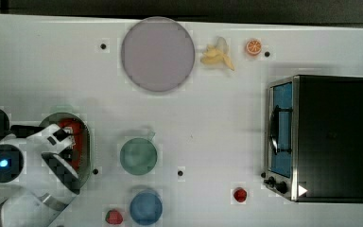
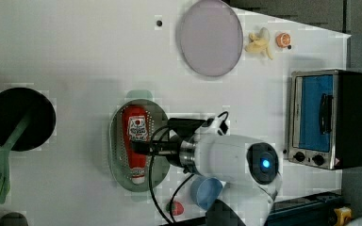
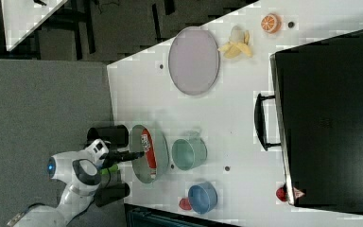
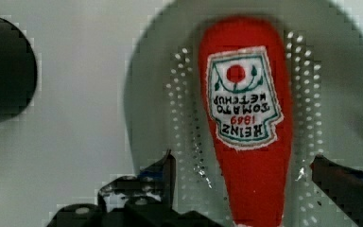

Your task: Pick ketchup from strainer and place it on the table

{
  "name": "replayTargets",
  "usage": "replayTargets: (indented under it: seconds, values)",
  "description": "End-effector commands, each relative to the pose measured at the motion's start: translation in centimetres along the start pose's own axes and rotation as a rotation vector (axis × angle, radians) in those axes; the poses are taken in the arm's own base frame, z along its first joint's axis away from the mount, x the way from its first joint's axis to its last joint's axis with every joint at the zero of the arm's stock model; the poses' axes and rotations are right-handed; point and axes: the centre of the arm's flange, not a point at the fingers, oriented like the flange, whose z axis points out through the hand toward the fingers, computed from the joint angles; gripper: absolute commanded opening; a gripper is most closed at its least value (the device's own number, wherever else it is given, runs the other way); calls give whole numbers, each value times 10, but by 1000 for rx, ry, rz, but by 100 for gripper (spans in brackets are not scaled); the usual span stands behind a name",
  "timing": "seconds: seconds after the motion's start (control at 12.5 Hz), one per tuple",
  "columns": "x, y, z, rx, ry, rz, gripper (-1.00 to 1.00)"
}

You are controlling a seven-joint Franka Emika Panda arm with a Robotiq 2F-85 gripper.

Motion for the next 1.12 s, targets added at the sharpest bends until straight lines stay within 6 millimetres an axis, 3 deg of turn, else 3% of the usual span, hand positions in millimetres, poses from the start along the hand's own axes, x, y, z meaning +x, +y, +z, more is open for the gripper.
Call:
replayTargets:
  seconds: [0.08,0.48,0.8,0.88,1.12]
  values:
    - [8,1,11,8,31,55,100]
    - [29,6,45,-12,41,-9,100]
    - [29,-1,73,-16,6,38,100]
    - [28,-2,77,-22,8,29,91]
    - [28,-4,77,-28,18,21,20]
